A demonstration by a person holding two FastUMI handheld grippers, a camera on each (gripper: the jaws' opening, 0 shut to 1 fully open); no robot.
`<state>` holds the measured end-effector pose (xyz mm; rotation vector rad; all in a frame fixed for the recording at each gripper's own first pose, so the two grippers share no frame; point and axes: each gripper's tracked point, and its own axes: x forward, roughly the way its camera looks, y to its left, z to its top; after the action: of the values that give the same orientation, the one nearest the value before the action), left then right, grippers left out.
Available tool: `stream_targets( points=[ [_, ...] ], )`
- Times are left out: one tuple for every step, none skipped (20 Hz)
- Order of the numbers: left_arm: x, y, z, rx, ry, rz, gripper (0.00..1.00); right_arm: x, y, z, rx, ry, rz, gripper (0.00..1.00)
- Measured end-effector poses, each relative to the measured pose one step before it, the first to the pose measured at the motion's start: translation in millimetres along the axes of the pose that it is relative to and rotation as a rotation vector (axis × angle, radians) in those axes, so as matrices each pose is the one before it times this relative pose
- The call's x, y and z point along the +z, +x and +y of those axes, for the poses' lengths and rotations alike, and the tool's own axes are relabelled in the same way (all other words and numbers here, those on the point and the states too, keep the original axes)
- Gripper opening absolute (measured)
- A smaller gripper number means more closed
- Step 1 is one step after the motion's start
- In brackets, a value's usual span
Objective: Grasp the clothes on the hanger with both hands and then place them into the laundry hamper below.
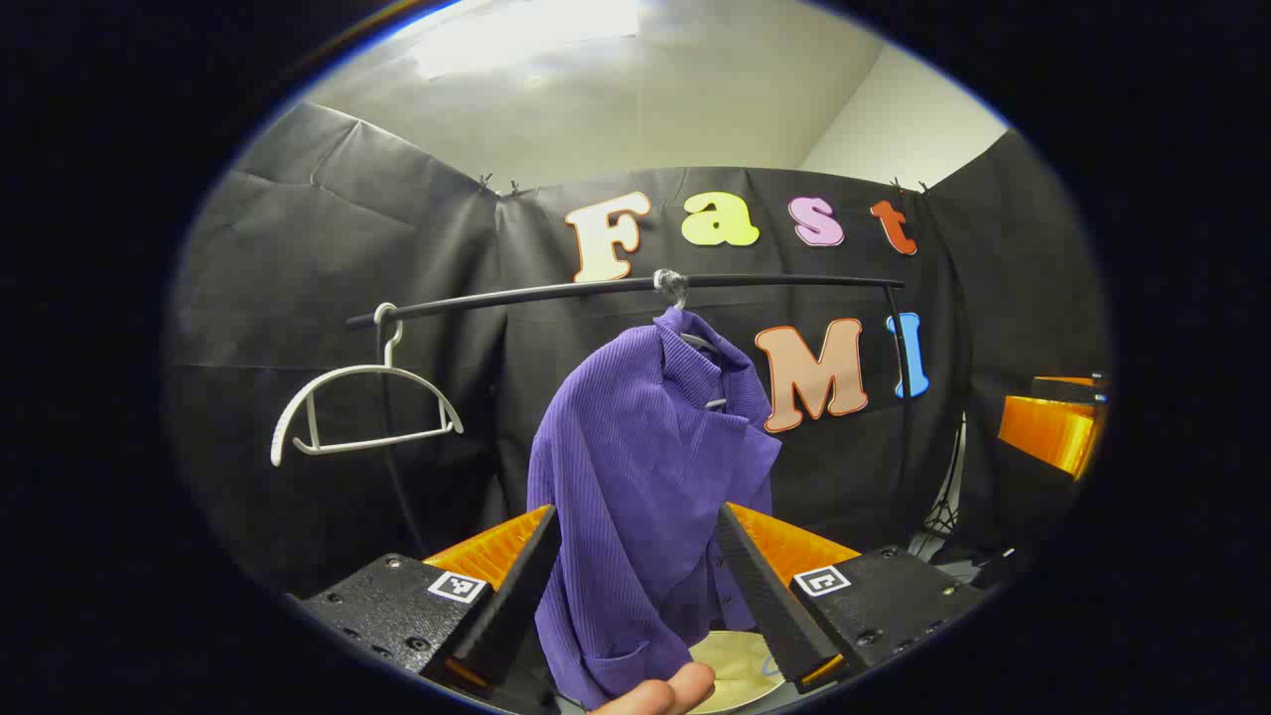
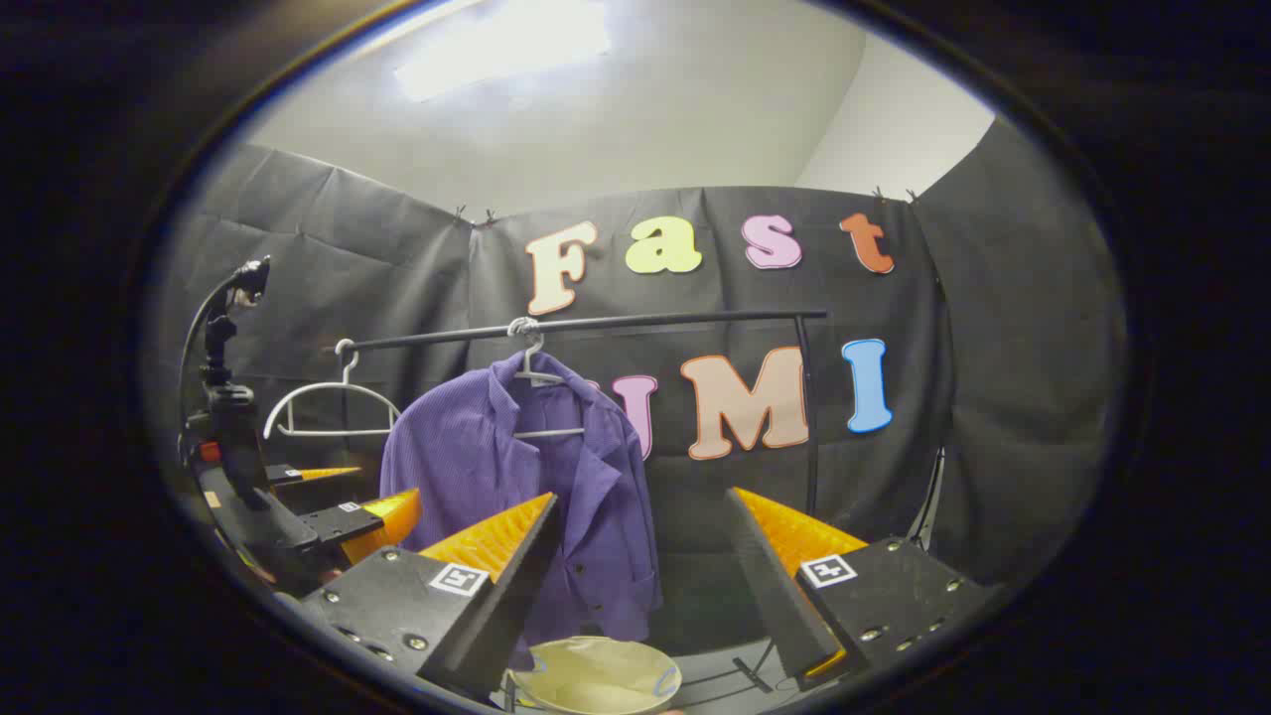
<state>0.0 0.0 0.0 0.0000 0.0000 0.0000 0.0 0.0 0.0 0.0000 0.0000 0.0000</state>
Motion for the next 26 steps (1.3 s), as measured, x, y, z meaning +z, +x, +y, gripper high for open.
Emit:
stream_targets(
  points=[
    [-0.8,2.31,-4.45,-0.01301,-0.01097,0.00819,0.99,0.85,-1.57,-3.09,-0.00095,0.00128,0.0026,0.92],
    [-0.65,0.83,-4.6,-0.01442,-0.00866,0.00785,1.0,-0.33,1.5,-2.17,0.00057,0.00076,0.00317,0.92],
    [0.83,0.92,-3.78,-0.01283,-0.00323,0.00018,1.0,0.89,-1.66,-3.29,-0.00281,0.00313,-0.00028,0.92],
    [1.42,2.02,-3.05,-0.01038,-0.00154,-0.00696,0.96,1.98,-1.61,-2.17,-0.00157,0.00466,-0.00426,1.0],
    [3.04,0.54,-1.58,-0.00442,-0.00372,-0.00837,0.99,0.27,0.08,-2.09,-0.00422,0.00758,-0.00612,1.0],
    [2.68,0.34,-0.65,-0.00551,-0.00341,-0.01535,0.99,1.71,-0.8,-1.37,-0.00268,0.00721,-0.00816,0.92],
    [3.12,0.92,-0.94,-0.00321,0.00075,-0.01531,0.99,0.79,0.41,-1.12,-0.00325,0.00748,-0.00706,0.92],
    [-0.83,2.26,1.02,0.00316,0.00348,-0.00683,0.99,-0.99,-0.03,1.05,0.00396,0.0038,0.00551,0.98],
    [-2.84,2.12,-1.32,-0.0086,-0.00524,0.00267,0.97,-4.15,-0.27,2.05,0.01031,-0.00187,0.01459,0.98],
    [-0.63,-0.66,-3.6,-0.02098,-0.01118,-0.00129,0.99,-0.36,1.06,0.26,-0.00116,-0.00355,0.00071,0.98],
    [-3.63,3.23,-0.81,-0.01004,-0.00788,0.00546,0.97,2.14,1.38,-2.8,-0.00566,-0.00541,-0.00336,0.98],
    [-4.54,1.37,5.48,0.00649,-0.01101,0.00654,0.99,1.19,0.82,-0.47,-0.00604,-0.00639,-0.0079,0.98],
    [-4.06,5.28,6.2,0.01608,-0.00885,0.00885,0.99,-1.33,3.09,-0.57,-0.00864,-0.00054,-0.00441,0.98],
    [-4.04,0.88,3.33,0.00936,0.00091,0.00926,0.99,-0.04,1.89,0.08,-0.00686,0.00906,-0.00385,0.95],
    [-1.44,0.73,2.0,0.00356,0.00713,0.00465,0.99,-1.2,1.06,3.86,0.0075,0.00798,-0.00601,0.98],
    [-2.2,-0.75,-0.18,-0.0002,0.00663,0.00309,0.99,-2.32,1.98,4.07,0.01159,0.00757,-0.00273,0.98],
    [-1.52,0.19,-1.71,-0.00645,0.00971,0.00164,0.97,-0.85,1.0,2.54,0.00611,0.0126,-0.00187,0.98],
    [-3.66,-1.85,-3.3,-0.00948,0.00816,0.01304,0.99,-0.08,0.58,3.64,0.01174,0.01126,-0.003,0.98],
    [-3.35,-3.42,-4.03,-0.00948,-0.00299,0.01271,0.99,-0.43,0.42,4.15,0.01567,0.00696,-0.00422,0.98],
    [-0.76,-0.78,-4.77,-0.01244,-0.00404,0.00486,1.0,-0.63,-0.16,4.4,0.01656,-0.0007,0.0009,0.98],
    [0.7,-1.78,-3.54,-0.00816,-0.00196,0.00049,0.99,-1.14,-0.02,0.92,0.00889,-0.00488,0.00455,0.98],
    [-0.12,-1.53,-0.84,0.00348,-0.00332,-0.00037,0.99,0.09,-1.83,-0.22,0.00392,-0.00867,0.00093,0.98],
    [1.49,-1.45,-1.57,0.0014,-0.00373,-0.00385,0.99,0.73,-1.04,-1.74,-0.00125,-0.00846,-0.00161,0.98],
    [0.41,-1.69,-4.15,-0.00731,-0.00444,-0.00194,0.99,0.63,-2.09,-2.33,-0.00681,-0.00171,-0.0004,0.98],
    [0.36,-1.44,-4.0,-0.00816,-0.00232,0.00115,0.99,-1.08,0.07,-0.84,-0.00215,0.00364,0.00048,0.98],
    [-1.69,-0.37,-2.32,-0.00156,-0.00316,0.00146,0.99,-0.28,-2.4,1.39,0.00591,0.00397,0.00145,0.98]
  ],
)
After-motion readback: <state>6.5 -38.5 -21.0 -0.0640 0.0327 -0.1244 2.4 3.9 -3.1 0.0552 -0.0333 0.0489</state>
